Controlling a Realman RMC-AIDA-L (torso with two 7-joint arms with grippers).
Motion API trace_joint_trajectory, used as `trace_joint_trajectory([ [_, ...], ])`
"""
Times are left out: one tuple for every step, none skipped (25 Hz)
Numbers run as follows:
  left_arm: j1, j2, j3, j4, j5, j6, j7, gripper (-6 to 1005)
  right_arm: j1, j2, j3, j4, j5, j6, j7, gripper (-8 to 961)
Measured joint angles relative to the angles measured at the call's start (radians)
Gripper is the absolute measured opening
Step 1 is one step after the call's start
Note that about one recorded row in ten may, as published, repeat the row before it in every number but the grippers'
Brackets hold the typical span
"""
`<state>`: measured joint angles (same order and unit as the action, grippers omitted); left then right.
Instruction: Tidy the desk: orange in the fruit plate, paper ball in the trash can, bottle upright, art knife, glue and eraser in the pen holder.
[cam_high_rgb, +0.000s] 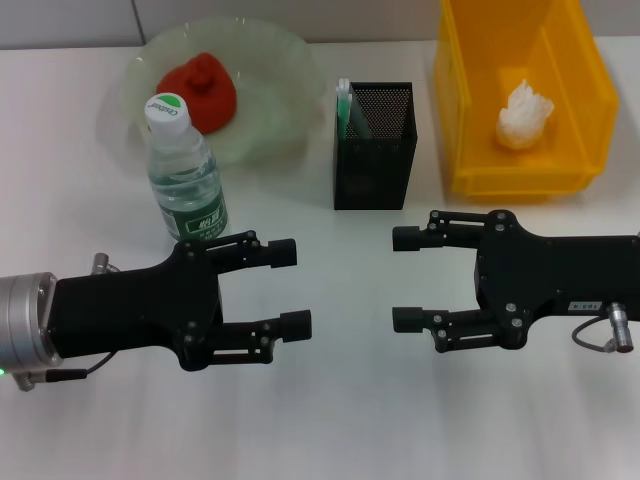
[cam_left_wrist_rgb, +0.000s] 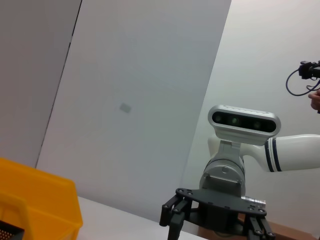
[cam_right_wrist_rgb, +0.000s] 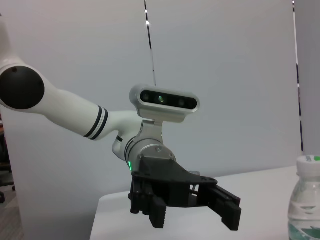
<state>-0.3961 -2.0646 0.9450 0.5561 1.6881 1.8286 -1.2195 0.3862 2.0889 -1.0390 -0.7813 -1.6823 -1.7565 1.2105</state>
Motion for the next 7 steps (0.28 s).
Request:
trace_joint_trajectory([
  [0.001, 0.0, 0.0, 0.0, 0.0, 0.0, 0.0, 805, 0.0, 0.0, 0.0, 0.002, 0.001, -0.001, -0.006, 776],
  [0.002, 0.0, 0.0, 0.0, 0.0, 0.0, 0.0, 805, 0.0, 0.0, 0.0, 0.003, 0.001, -0.002, -0.007, 776],
  [0.003, 0.0, 0.0, 0.0, 0.0, 0.0, 0.0, 805, 0.0, -0.001, -0.001, 0.004, 0.001, -0.002, -0.008, 776],
  [0.004, 0.0, -0.001, 0.0, 0.0, -0.001, 0.0, 805, 0.0, -0.001, -0.001, 0.004, 0.001, -0.002, -0.008, 776],
  [0.006, 0.0, -0.001, 0.0, 0.0, -0.002, 0.0, 805, 0.001, -0.001, -0.001, 0.005, 0.001, -0.002, -0.008, 776],
  [0.007, 0.0, -0.001, 0.0, 0.0, -0.003, 0.0, 805, 0.002, -0.001, -0.001, 0.006, 0.001, -0.001, -0.008, 776],
  [0.008, 0.0, -0.001, 0.001, 0.0, -0.004, 0.0, 805, 0.003, -0.001, -0.001, 0.007, 0.001, 0.001, -0.008, 776],
])
